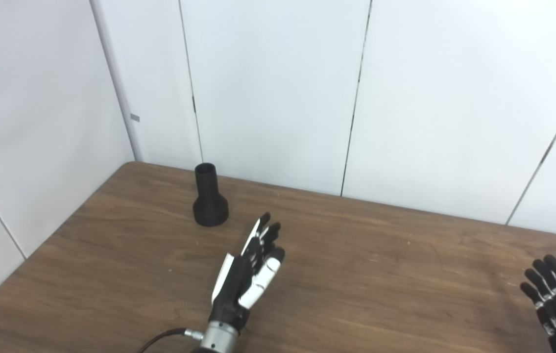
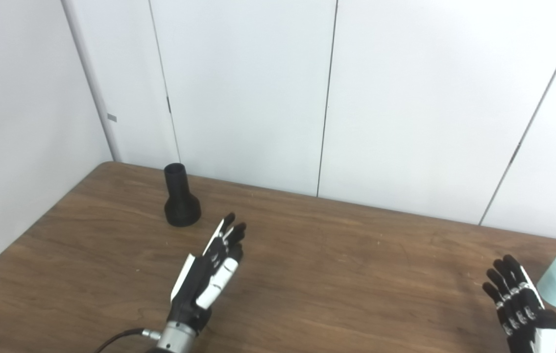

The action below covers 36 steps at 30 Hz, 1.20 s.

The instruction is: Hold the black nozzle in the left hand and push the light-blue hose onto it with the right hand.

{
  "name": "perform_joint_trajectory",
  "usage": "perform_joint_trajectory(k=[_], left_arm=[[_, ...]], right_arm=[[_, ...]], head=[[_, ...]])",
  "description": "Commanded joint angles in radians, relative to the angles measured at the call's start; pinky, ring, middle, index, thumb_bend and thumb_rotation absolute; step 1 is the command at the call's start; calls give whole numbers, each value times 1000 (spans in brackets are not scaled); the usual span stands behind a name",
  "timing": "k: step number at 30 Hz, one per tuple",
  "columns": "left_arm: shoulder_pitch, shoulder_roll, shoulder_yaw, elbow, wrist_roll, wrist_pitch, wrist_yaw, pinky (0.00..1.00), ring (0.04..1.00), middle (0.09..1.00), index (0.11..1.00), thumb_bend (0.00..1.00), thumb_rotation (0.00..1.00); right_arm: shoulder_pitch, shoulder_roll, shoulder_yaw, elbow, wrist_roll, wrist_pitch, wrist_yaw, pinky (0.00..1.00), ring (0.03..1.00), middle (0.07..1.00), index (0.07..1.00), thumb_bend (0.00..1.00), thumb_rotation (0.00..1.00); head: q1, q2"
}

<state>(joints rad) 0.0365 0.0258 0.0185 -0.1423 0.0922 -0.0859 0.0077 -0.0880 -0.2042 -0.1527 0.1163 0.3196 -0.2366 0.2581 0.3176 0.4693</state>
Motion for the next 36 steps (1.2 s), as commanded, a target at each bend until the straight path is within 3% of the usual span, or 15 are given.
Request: perform_joint_trajectory(k=[1, 5, 12, 14, 16, 19, 26, 36], left_arm=[[19, 16, 15, -76, 32, 60, 15, 864, 925, 907, 960, 615, 444], [18, 46, 51, -225, 69, 222, 5, 848, 912, 903, 955, 658, 347], [-24, 110, 94, -306, 107, 330, 4, 859, 886, 888, 945, 693, 281], [-41, 131, 105, -332, 117, 391, -4, 880, 891, 891, 943, 717, 236], [-55, 146, 109, -364, 128, 460, -14, 883, 894, 894, 941, 755, 211], [-75, 181, 118, -429, 177, 547, -38, 867, 891, 896, 938, 803, 197], [-128, 288, 150, -353, 253, 526, -20, 880, 903, 906, 931, 827, 203], [-205, 433, 150, -179, 368, 535, -24, 866, 922, 906, 925, 897, 319]], right_arm=[[110, 28, 3, 108, 9, -12, 11, 927, 945, 941, 946, 596, 977], [114, 30, 3, 29, 11, 42, -11, 925, 944, 939, 945, 600, 972], [76, -5, -4, -103, -29, 178, -58, 911, 927, 919, 939, 574, 961], [66, -21, -13, -144, -46, 204, -72, 912, 923, 905, 913, 565, 849], [60, -30, -22, -165, -54, 213, -80, 915, 920, 888, 881, 546, 655], [46, -30, -31, -161, -44, 205, -79, 910, 917, 883, 867, 521, 498], [41, -31, -30, -148, -31, 203, -60, 902, 913, 883, 879, 520, 450], [45, -37, -22, -144, -22, 225, -46, 902, 910, 884, 892, 564, 503]], head=[[-3, 4], [-11, 11], [-10, 9], [-6, 11], [-6, 10], [-3, 11], [-4, 15], [-11, 26]])
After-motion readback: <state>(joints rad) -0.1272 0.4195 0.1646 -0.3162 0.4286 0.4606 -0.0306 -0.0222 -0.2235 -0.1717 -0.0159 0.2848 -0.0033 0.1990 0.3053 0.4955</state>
